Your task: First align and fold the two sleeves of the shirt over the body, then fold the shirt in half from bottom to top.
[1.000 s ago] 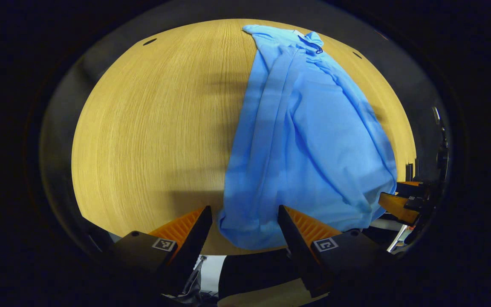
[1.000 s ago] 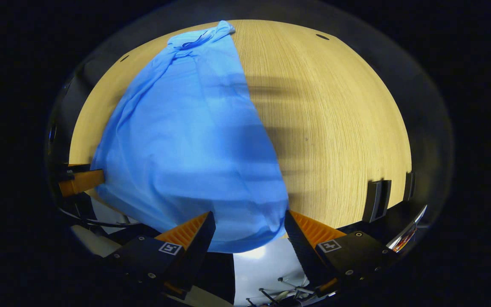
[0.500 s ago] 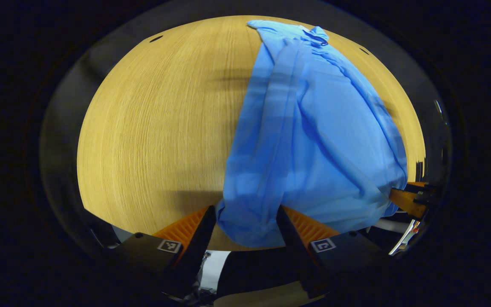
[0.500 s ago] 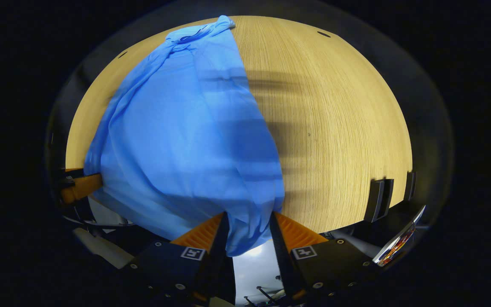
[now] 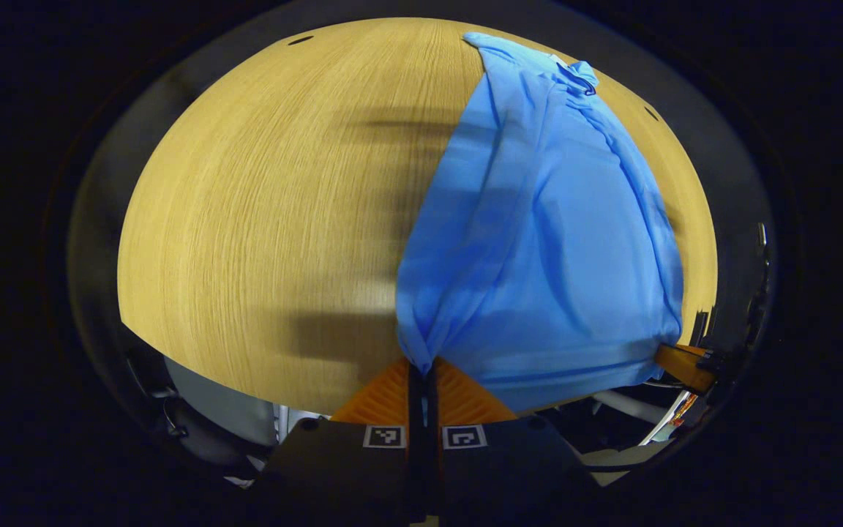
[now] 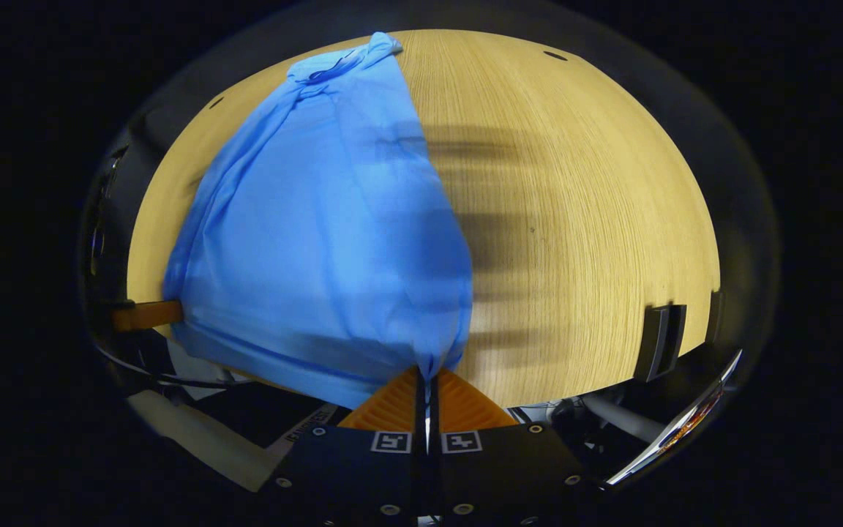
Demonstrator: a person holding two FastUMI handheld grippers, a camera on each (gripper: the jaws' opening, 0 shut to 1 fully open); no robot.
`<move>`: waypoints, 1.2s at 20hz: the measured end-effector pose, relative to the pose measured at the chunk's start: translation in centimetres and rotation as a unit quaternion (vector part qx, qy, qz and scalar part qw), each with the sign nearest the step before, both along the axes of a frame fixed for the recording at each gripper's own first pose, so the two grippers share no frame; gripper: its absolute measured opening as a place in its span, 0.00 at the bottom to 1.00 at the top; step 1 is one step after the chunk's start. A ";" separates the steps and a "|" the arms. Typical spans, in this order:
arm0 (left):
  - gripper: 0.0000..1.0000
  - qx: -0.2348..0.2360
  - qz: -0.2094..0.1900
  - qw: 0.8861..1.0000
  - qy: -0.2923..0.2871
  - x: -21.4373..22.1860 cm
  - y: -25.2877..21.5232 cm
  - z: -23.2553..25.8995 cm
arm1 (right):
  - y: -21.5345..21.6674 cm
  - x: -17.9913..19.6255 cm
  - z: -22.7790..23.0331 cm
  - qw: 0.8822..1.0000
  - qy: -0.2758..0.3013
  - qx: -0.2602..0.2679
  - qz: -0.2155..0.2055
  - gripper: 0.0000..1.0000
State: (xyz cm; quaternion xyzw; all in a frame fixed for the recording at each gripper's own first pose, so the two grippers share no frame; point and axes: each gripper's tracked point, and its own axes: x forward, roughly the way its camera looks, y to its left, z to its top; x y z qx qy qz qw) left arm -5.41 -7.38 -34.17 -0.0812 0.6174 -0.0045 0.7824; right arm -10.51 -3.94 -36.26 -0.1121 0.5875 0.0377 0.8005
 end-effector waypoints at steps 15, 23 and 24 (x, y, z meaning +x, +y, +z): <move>0.05 0.004 -0.001 0.989 -0.146 14.3 0.2 11.5 | 4.7 15.7 13.0 0.986 -0.147 0.048 0.067 0.00; 0.05 0.017 -0.006 0.982 -0.191 24.8 1.9 15.5 | 8.6 26.1 18.6 0.972 -0.208 0.051 0.098 0.00; 0.05 0.022 -0.008 0.980 -0.198 26.4 2.4 16.1 | 9.1 27.9 18.9 0.970 -0.215 0.044 0.101 0.00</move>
